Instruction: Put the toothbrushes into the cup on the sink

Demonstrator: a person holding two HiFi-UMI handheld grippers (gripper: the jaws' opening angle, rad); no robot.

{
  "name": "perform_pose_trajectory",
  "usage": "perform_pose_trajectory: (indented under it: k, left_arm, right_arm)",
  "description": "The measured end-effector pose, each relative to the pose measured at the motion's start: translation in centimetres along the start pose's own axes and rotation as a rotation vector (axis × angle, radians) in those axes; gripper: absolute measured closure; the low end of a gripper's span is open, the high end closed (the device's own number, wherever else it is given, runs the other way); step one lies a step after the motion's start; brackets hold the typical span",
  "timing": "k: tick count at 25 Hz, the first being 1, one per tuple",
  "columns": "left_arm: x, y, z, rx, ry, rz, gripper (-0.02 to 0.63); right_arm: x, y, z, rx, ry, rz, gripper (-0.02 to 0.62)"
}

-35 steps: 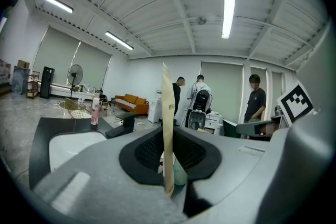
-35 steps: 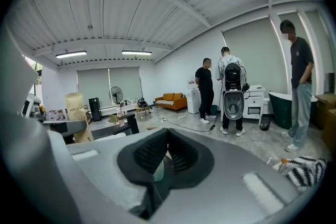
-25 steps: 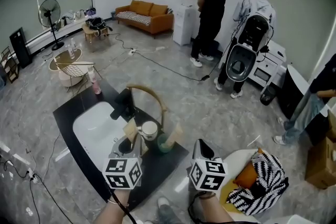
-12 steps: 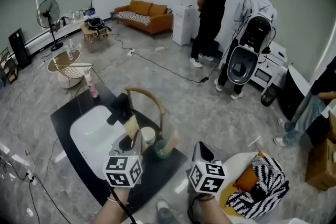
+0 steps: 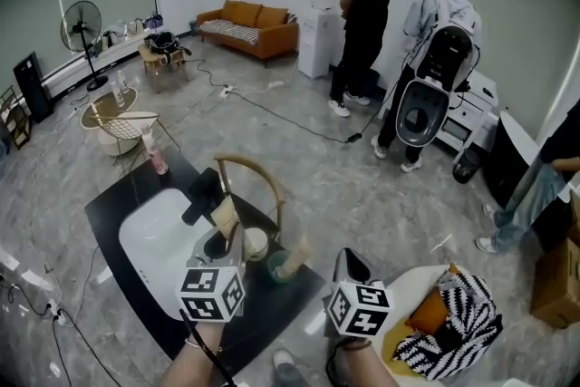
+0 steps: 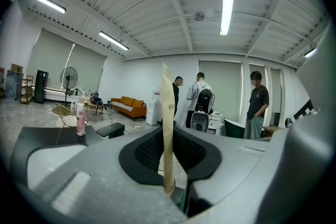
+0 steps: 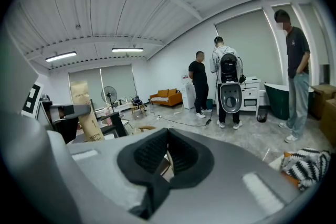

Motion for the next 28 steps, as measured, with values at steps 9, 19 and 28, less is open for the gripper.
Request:
perform_pose_trajectory:
  k: [9, 19, 28]
  left_arm:
    - [-0.7, 3.0, -0.6, 0.021, -0.005, 0.001, 0.558]
    - [-1.7, 4.5, -2.8, 0.009, -0.028, 0.008, 0.558]
    - [-2.4, 5.0, -5.0, -0.01, -0.043, 0.01, 0.558]
  right_arm:
    - [1.5, 1.5, -1.0, -0.02, 0.011, -0.017, 0.592]
    - [2.1, 3.0, -2.4, -0.056, 0.023, -0.026, 0.592]
    - [1.8, 3.7, -4.1, -0.087, 0.035, -0.018, 0.592]
Point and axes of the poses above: the fingertips, and each gripper's own axes: y forward along the fingers, x to its right, z out of its top, the point moved 1 cm from there along -y, backward along the fingers, and after that the axes turned 12 degrees about x, right-handed, at the moved point
